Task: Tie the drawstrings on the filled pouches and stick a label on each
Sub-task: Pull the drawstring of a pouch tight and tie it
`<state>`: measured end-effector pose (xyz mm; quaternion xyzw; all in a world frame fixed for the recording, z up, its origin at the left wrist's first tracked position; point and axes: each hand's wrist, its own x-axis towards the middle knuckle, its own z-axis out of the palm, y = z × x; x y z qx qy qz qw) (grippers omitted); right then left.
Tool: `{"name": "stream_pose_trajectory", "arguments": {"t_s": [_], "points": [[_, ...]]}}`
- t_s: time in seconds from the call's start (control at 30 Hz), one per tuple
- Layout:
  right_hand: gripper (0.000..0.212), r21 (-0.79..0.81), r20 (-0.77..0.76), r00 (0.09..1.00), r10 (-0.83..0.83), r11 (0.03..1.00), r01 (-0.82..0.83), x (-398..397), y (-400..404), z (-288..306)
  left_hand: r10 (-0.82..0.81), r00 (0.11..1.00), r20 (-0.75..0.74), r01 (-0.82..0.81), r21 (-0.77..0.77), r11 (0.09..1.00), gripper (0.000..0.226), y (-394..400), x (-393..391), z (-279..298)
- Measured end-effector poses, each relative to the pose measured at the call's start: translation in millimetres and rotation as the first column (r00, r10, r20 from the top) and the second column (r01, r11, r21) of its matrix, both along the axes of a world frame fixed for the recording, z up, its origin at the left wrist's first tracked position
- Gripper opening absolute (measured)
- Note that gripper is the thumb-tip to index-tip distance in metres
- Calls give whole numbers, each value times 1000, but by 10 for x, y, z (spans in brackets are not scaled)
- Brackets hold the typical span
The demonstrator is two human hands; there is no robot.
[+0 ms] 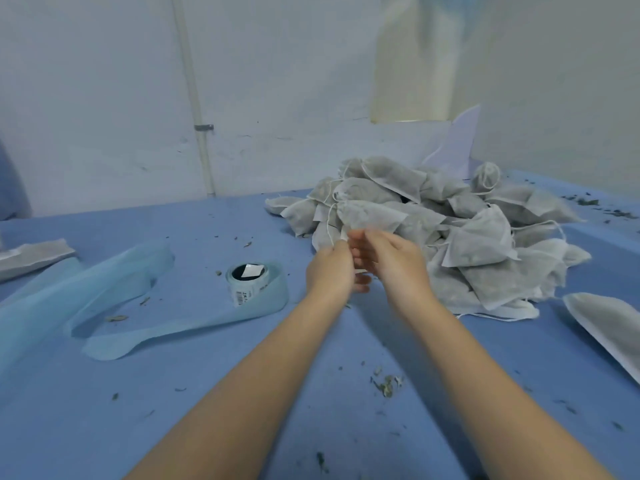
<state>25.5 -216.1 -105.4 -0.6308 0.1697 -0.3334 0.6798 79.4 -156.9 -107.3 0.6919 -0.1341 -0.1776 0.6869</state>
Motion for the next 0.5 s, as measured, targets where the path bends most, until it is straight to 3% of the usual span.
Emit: {"name": "stream_pose_trajectory", "arguments": {"t_s": [0.07,0.13,0.2,0.27,0.4,0.5], "points": [[28,7,4,1000,-20,1000,20,-29,-132,-48,-8,996,85,1,77,997,26,-181,33,-4],[29,47,36,997,-73,996,71,-47,-230,-58,23,955,295,-89,213,973,24,-350,89,-10],[29,67,55,990,-133,989,129,-51,-305,-54,3,853,522,-197,317,928,25,-479,123,0],[28,72,58,984,-168,984,163,-51,-353,-55,-37,758,651,-252,345,904,30,-634,169,7],[29,116,12,974,-225,968,223,-63,-420,-71,-122,672,730,-320,435,842,49,-896,183,-59],[29,140,-11,965,-262,955,261,-66,-489,-84,-190,652,734,-351,514,783,46,-991,184,-70]]}}
